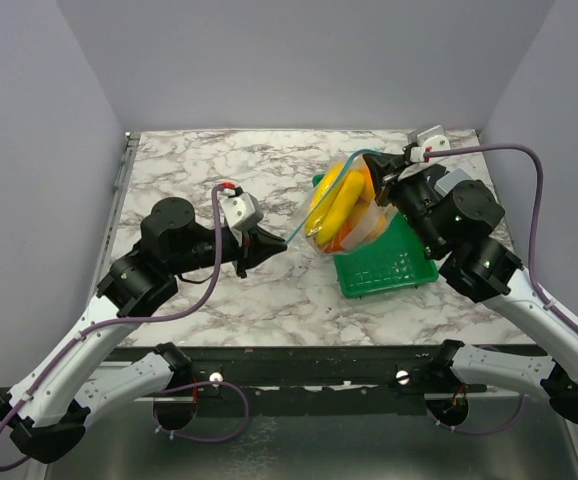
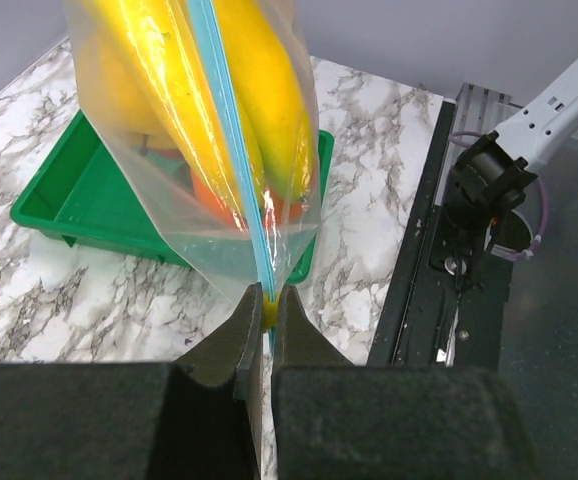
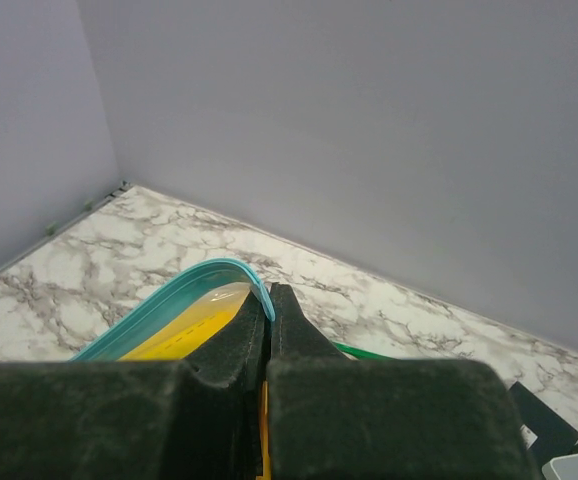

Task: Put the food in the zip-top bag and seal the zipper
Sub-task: Zip the zipper food storage bag at the center of the board, then place the zipper food storage bag at the center of the board.

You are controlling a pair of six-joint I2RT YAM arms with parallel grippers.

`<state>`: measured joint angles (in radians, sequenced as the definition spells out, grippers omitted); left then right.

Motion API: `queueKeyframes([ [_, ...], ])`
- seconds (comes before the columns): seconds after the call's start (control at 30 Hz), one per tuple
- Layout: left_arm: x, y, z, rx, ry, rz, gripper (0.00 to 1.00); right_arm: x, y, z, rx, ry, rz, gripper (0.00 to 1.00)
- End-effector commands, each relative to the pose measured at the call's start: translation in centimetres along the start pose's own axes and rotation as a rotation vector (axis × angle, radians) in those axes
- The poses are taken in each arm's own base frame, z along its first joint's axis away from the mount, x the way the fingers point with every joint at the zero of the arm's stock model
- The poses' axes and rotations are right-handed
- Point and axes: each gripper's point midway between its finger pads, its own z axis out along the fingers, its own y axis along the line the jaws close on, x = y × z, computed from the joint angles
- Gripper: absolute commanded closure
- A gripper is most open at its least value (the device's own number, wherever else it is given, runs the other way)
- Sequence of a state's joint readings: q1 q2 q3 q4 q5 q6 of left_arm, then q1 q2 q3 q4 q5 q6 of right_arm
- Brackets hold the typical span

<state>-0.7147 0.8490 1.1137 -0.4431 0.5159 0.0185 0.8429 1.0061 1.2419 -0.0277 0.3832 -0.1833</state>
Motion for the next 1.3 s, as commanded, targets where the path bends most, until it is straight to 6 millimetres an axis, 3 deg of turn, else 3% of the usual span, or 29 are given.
queueKeyframes([
  [0.0, 3.8, -0.5, -0.8, -0.005, 0.123, -0.083, 1.0, -4.6, -4.4, -0.6, 0.202, -0.149, 0.07, 1.0],
  [0.17, 3.8, -0.1, -0.4, -0.013, 0.133, -0.088, 0.98, -4.3, -3.6, -0.3, 0.164, -0.14, 0.077, 0.99],
  [0.6, 2.8, 3.3, 0.0, -0.189, 0.118, -0.065, 0.57, -2.7, -0.6, -0.2, -0.007, -0.08, 0.02, 0.99],
  [0.93, 0.6, 4.3, 0.3, -0.233, 0.074, -0.07, 0.49, 0.2, 1.8, -0.5, -0.134, 0.029, -0.016, 0.99],
  [1.27, -3.6, 3.4, 0.5, -0.175, -0.014, -0.032, 0.41, 3.0, 5.0, -0.5, -0.281, 0.109, 0.006, 1.0],
])
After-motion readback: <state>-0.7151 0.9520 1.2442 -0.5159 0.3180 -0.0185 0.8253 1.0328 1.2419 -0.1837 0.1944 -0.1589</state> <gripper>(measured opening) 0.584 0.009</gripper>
